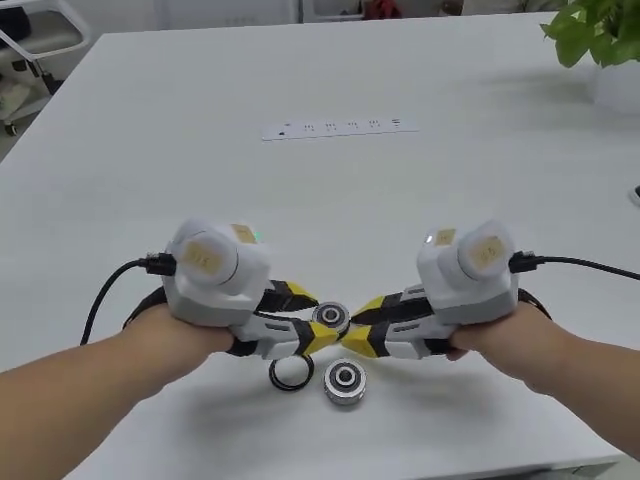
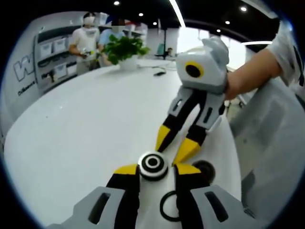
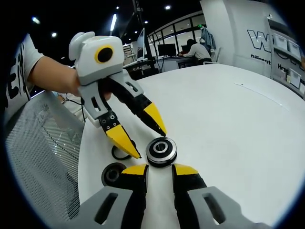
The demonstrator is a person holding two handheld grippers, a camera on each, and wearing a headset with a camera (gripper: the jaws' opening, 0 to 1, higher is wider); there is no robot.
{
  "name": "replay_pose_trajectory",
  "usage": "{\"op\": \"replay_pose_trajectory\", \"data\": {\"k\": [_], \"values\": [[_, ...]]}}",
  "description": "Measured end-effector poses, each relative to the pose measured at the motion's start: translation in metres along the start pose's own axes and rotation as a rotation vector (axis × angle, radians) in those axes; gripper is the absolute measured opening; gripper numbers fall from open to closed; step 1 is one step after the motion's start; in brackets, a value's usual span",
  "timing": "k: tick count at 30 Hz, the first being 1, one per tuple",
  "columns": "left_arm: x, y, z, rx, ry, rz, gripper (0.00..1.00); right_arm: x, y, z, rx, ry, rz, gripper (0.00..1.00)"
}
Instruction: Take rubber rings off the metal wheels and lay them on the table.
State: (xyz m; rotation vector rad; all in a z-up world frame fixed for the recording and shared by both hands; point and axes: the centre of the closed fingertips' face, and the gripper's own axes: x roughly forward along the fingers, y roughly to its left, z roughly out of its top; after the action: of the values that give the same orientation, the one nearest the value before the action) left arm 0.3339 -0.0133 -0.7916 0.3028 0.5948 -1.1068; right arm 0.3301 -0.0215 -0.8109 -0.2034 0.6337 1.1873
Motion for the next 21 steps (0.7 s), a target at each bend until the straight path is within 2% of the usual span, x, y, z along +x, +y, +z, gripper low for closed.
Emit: {"op": "replay_pose_trajectory", "data": {"k": [7, 15, 16, 21], "values": [[0.0044, -0.0014, 0.002, 0.006, 0.0, -0.006, 0.27, -0.0002, -0.0004, 0.0003, 0.005, -0.004, -0.001, 0.17], [0.0071, 0.0001, 0.0036, 0.013, -0.006, -0.004, 0.2, 0.0002, -0.0024, 0.0015, 0.014, -0.011, -0.003, 0.17], [0.0077, 0.0027, 0.0057, 0.029, -0.017, 0.005, 0.19, 0.0004, -0.0028, 0.0016, 0.015, -0.012, -0.004, 0.17], [0.0066, 0.0045, 0.0029, 0.021, -0.002, 0.019, 0.14, 0.0012, -0.0031, 0.0024, 0.018, -0.018, -0.006, 0.17]]}}
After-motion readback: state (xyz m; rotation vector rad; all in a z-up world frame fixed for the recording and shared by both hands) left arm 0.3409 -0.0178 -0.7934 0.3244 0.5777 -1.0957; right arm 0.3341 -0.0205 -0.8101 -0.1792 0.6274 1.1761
